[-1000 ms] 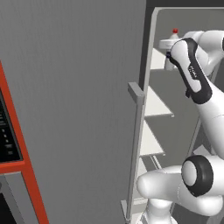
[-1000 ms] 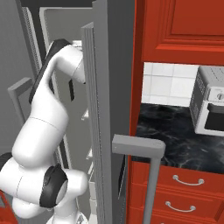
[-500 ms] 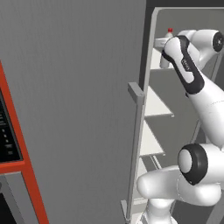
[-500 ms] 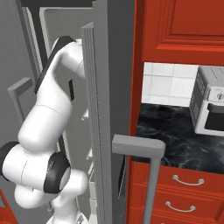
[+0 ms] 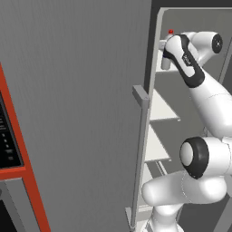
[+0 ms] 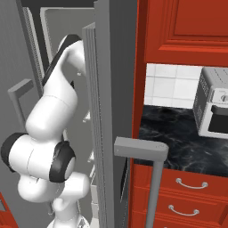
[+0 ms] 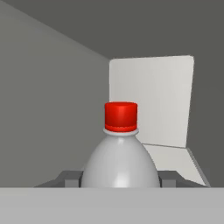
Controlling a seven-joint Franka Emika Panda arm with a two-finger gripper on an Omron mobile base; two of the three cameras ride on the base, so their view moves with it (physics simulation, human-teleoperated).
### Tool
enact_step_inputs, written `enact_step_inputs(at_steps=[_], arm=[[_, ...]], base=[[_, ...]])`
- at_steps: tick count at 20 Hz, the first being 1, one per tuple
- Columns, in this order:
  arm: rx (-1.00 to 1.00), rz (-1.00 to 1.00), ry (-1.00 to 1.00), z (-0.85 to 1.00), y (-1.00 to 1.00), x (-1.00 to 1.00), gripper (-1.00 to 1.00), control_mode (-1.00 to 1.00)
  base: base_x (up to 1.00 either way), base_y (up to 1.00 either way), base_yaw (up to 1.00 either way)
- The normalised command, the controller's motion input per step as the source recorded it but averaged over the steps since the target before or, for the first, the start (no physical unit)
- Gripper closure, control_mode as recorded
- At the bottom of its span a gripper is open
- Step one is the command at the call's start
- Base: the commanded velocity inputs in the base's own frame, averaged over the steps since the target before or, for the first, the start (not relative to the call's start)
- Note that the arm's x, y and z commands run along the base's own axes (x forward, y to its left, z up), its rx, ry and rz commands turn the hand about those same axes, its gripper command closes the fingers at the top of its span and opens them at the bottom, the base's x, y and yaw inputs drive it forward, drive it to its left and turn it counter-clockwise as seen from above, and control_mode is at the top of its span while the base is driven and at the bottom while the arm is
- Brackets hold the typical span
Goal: Take the bottled waters from the counter and place them in the freezer to freeze. Close the freezer door after placing the bottles.
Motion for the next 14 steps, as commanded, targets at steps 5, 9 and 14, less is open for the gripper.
enact_step_inputs(at_steps=[5,9,14], arm=[[0.0,0.01,-0.02,-0.13,0.0,0.29,1.0,-1.0],[0.0,0.0,-0.02,-0.19,0.0,0.13,1.0,-1.0],[0.0,0.0,-0.02,-0.06,0.0,0.21,1.0,-1.0]], base=[[0.0,0.0,0.0],[0.0,0.0,0.0],[0.0,0.0,0.0]])
